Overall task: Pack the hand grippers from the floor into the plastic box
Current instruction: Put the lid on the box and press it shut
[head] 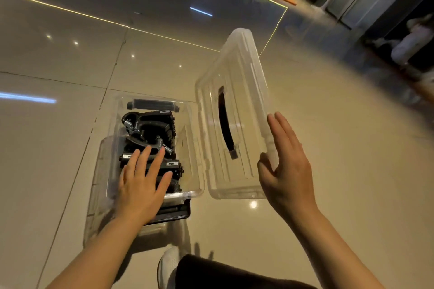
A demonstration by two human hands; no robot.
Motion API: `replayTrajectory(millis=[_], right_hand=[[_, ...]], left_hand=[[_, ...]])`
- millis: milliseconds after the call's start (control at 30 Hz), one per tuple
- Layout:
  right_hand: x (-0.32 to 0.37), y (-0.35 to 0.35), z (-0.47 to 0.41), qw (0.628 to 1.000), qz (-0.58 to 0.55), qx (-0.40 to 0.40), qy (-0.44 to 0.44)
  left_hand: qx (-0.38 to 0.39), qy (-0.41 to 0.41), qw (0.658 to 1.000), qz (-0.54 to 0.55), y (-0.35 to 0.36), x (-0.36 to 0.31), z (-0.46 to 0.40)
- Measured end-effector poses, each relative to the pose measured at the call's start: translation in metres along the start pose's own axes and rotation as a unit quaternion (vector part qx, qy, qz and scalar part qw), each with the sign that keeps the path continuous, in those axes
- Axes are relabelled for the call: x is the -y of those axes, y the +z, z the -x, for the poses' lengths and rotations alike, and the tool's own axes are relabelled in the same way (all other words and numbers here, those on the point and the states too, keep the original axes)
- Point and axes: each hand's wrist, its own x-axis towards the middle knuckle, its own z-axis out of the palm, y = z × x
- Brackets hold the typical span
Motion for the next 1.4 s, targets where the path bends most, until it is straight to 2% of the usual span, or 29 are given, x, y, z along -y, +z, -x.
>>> replayTrajectory(millis=[133,233,367,433,533,633,800,933,1033,1200,1300,1400], right_hand=[[0.028,0.003,-0.006,0.989,-0.147,0.008,0.026],[0.039,0.017,-0.011,0.963,-0.254,0.054,0.074],[0.038,0.068,-0.018,0.919,-0.341,0.116,0.158],[0.026,0.098,-0.023,0.909,-0.341,0.129,0.2],[-0.008,0.139,-0.013,0.917,-0.264,0.166,0.25],[-0.034,0.167,0.008,0.92,-0.184,0.211,0.274],[-0.033,0.202,-0.015,0.938,-0.128,0.216,0.238],[-0.015,0.217,-0.003,0.943,-0.102,0.191,0.252],[-0.012,0.221,-0.002,0.951,-0.054,0.173,0.25],[-0.017,0.225,-0.002,0.973,-0.049,0.154,0.162],[-0.02,0.225,-0.006,0.97,-0.067,0.178,0.152],[-0.033,0.219,-0.018,0.97,-0.08,0.195,0.122]], left_hand=[[-0.061,-0.015,0.99,0.128,-0.027,-0.02,0.001],[-0.102,0.0,0.985,0.136,-0.042,-0.012,0.002],[-0.09,-0.036,0.989,0.113,-0.045,0.02,0.003],[-0.084,-0.073,0.99,0.087,-0.042,0.042,0.001],[-0.047,-0.113,0.99,0.068,-0.028,0.062,-0.006],[0.011,-0.13,0.98,0.148,-0.011,0.067,-0.012],[0.025,-0.127,0.96,0.248,-0.019,0.079,-0.024],[0.066,-0.132,0.979,0.14,-0.037,0.097,-0.034],[0.051,-0.106,0.993,0.018,-0.031,0.086,-0.046],[0.041,-0.015,0.985,-0.165,-0.011,0.075,-0.062],[0.027,-0.001,0.983,-0.179,-0.006,0.078,-0.063],[0.019,-0.042,0.99,-0.132,0.001,0.066,-0.059]])
